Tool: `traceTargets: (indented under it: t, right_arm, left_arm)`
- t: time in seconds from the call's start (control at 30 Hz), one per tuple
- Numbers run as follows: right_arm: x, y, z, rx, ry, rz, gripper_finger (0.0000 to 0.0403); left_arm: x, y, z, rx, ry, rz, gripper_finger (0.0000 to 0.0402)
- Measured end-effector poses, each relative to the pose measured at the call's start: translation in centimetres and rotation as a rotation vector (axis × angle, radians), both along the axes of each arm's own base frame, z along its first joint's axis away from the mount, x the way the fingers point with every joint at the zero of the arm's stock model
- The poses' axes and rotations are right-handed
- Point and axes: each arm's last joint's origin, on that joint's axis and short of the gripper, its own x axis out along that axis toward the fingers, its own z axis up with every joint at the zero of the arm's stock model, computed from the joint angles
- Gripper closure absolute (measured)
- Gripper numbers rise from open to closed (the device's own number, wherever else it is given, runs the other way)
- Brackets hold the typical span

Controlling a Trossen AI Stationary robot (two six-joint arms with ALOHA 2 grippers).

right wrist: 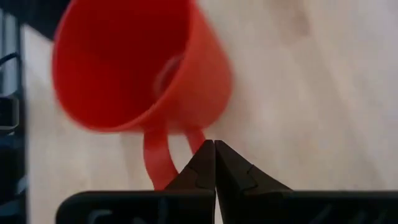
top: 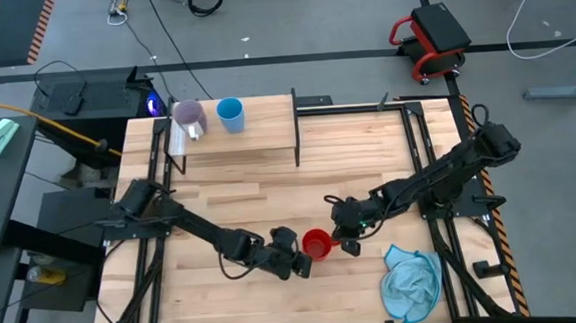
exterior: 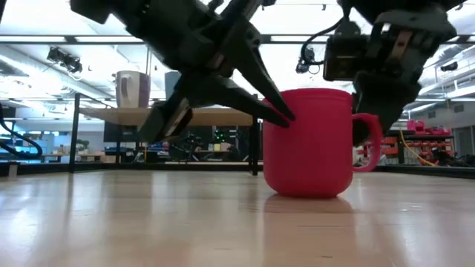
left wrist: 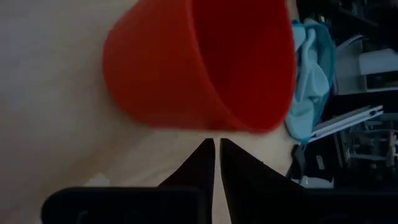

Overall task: Stack small to large cups/mugs on shelf
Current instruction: Put the red mug on the shelf

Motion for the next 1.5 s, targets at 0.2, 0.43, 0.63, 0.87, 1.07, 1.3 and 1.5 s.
traceTargets:
  t: [0.2, 0.43, 0.63, 0.87, 1.07, 1.3, 1.5]
  right_arm:
    - [-0.2, 1.5, 0.2, 0.046, -0.021, 0.007, 0.0399]
    - [0.1, 2.8, -0.5, 0.069, -0.037, 0.032, 0.0399]
    - [0.4, 3.4, -0.7, 0.084, -0.046, 0.048, 0.0399]
    - [0.6, 2.7, -0.5, 0.076, -0.055, 0.023, 0.0399]
    - [0.7, 2.7, -0.5, 0.07, -0.064, 0.037, 0.0399]
    - [0.7, 2.8, -0.4, 0.076, -0.074, 0.063, 0.0399]
    - [0.7, 2.8, -0.4, 0.082, -0.074, 0.075, 0.0398]
  left_arm:
    - [0.4, 1.0, 0.1, 0.022, 0.007, 0.009, 0.0379]
    - [0.5, 1.6, -0.2, 0.029, 0.042, 0.015, 0.0379]
    - [0.6, 2.6, -0.5, 0.051, 0.078, 0.037, 0.0375]
    - [0.8, 3.1, -0.4, 0.055, 0.072, 0.041, 0.0387]
    - [0.9, 3.5, -0.3, 0.061, 0.073, 0.045, 0.0383]
    - [1.2, 4.3, -0.4, 0.071, 0.076, 0.056, 0.0373]
    - [1.3, 4.7, -0.4, 0.076, 0.08, 0.054, 0.0377]
